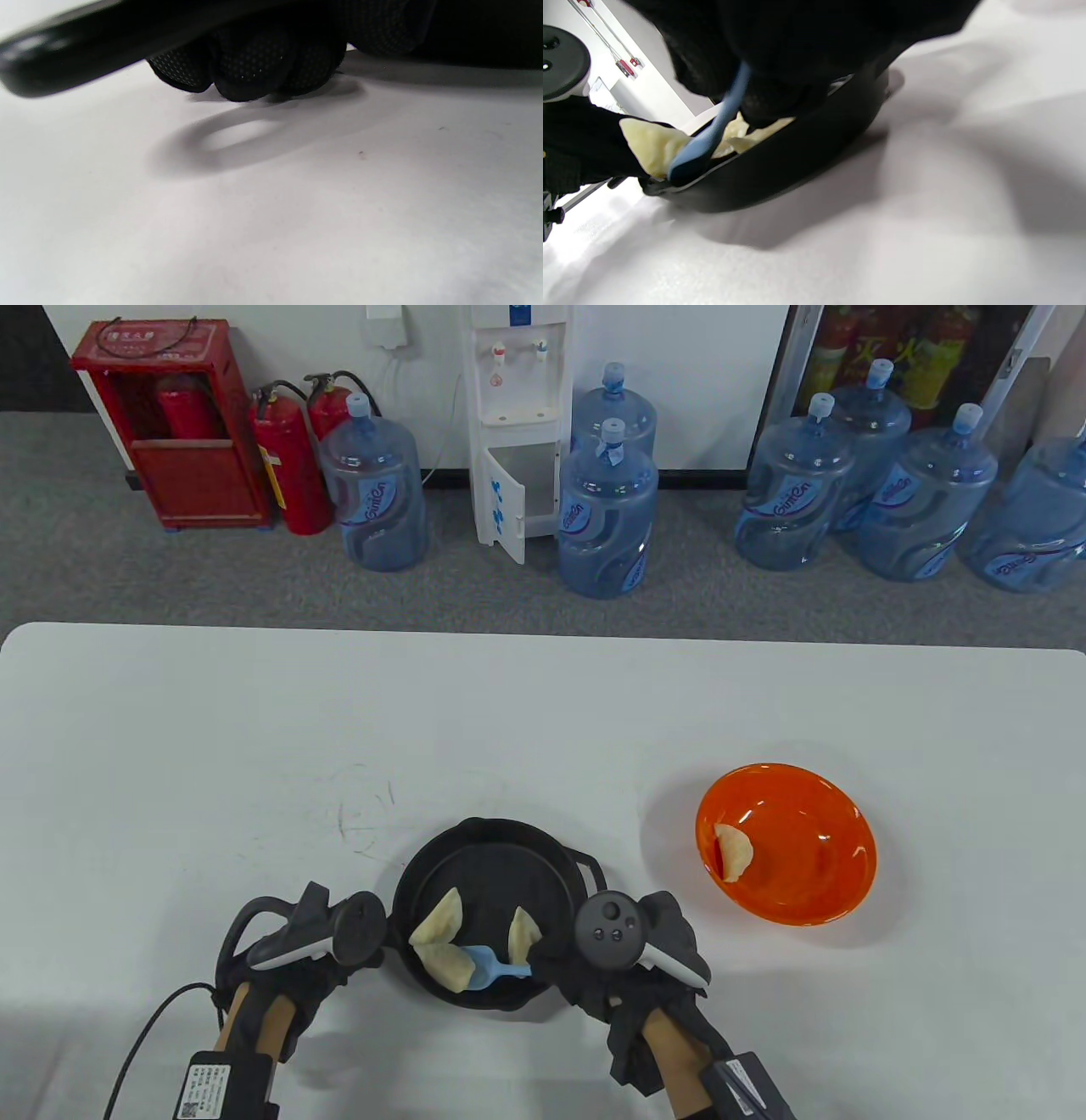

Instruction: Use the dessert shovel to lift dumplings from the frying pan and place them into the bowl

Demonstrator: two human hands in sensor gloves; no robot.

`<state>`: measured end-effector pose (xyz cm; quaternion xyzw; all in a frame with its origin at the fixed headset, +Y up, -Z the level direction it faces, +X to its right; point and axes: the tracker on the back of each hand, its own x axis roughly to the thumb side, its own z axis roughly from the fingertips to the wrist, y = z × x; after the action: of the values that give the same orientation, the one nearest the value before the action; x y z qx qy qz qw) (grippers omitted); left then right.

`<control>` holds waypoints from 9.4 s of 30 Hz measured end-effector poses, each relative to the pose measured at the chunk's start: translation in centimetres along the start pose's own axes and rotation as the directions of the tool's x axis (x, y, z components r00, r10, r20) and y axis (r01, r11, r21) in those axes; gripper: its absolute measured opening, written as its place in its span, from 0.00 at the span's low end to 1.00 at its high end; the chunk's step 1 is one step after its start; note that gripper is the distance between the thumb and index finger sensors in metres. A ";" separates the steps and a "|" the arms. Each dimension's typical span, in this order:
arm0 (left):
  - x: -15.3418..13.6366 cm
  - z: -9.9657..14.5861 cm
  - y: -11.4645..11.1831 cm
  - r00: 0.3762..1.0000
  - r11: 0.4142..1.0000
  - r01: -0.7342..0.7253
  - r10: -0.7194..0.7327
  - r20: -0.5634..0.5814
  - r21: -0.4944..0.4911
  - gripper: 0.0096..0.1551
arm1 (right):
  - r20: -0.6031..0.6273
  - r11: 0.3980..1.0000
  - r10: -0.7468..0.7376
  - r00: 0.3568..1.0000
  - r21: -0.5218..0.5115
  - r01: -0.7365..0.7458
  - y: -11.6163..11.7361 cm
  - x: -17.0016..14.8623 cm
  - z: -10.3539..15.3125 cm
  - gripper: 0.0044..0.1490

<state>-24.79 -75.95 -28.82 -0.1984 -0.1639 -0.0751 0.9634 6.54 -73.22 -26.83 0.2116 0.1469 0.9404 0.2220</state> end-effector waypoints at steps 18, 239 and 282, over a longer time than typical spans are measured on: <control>0.0 0.0 0.0 1.000 1.000 -0.003 0.003 0.001 0.002 0.29 | -0.020 0.983 -0.134 0.991 -0.130 0.130 -2.9 -2.0 1.6 0.24; -0.1 0.0 0.1 1.000 1.000 -0.007 0.007 0.002 -0.018 0.29 | 0.064 0.984 0.175 0.983 -0.046 -0.172 -0.1 0.1 1.7 0.24; -0.1 0.0 0.1 1.000 1.000 -0.007 0.007 0.007 -0.026 0.29 | -0.094 0.967 -0.086 0.992 -0.247 0.061 -4.5 -4.3 4.6 0.24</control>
<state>-24.85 -75.90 -28.89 -0.2117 -0.1655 -0.0731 0.9605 13.75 -70.56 -25.91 0.1279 0.0497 0.9521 0.2731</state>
